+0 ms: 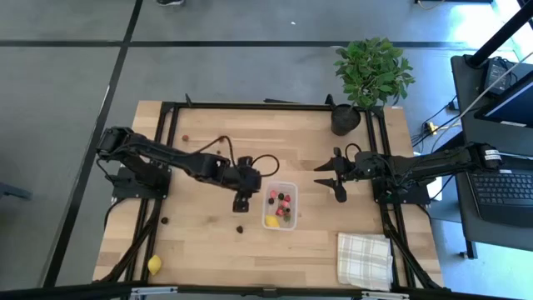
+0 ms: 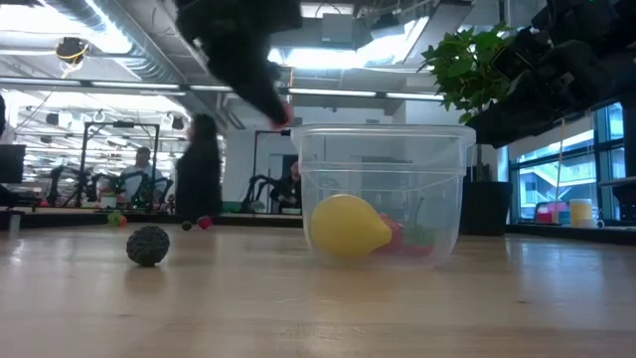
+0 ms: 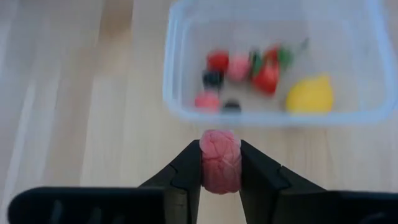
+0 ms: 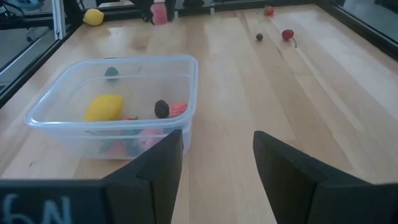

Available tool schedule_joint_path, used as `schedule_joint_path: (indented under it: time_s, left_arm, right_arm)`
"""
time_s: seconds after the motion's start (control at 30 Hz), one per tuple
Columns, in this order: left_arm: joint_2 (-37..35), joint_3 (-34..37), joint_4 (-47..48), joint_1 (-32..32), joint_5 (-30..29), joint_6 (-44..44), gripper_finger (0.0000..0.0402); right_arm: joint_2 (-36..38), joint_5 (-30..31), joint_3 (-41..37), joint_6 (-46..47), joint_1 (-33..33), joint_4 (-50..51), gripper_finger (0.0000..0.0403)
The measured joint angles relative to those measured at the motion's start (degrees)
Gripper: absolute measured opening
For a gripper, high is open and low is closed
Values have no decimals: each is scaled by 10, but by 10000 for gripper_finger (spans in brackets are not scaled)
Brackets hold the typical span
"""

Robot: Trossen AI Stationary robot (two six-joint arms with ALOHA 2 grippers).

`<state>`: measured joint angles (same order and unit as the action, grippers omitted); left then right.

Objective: Pick and placing Produce into tupperware
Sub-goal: Put the peach into the transparent bin

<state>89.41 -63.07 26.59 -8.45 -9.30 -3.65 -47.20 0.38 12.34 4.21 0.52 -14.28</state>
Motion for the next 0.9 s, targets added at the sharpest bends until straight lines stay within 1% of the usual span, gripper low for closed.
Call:
schedule_joint_path:
  time_s: [0.27,0.47,0.53,0.6,0.67,0.73,0.83,0.9]
  left_arm:
    - [4,0,-105,13,39,68,82]
    - [13,0,-163,11,60,101,83]
    - [17,0,-169,11,64,108,83]
    - [32,-2,-206,12,75,114,83]
    - [47,0,-206,12,78,118,83]
    - [69,0,-235,12,88,118,83]
    - [91,0,-245,13,104,118,83]
    - [104,0,-243,14,104,117,83]
  right_arm:
    - [0,0,0,-2,0,0,198]
    - [0,0,0,-2,0,0,198]
    - [0,0,0,-2,0,0,198]
    - [0,0,0,-2,0,1,198]
    - [0,0,0,-2,0,1,198]
    - [0,0,0,-1,0,4,198]
    - [-1,0,0,0,0,6,198]
    - [-1,0,0,0,0,5,198]
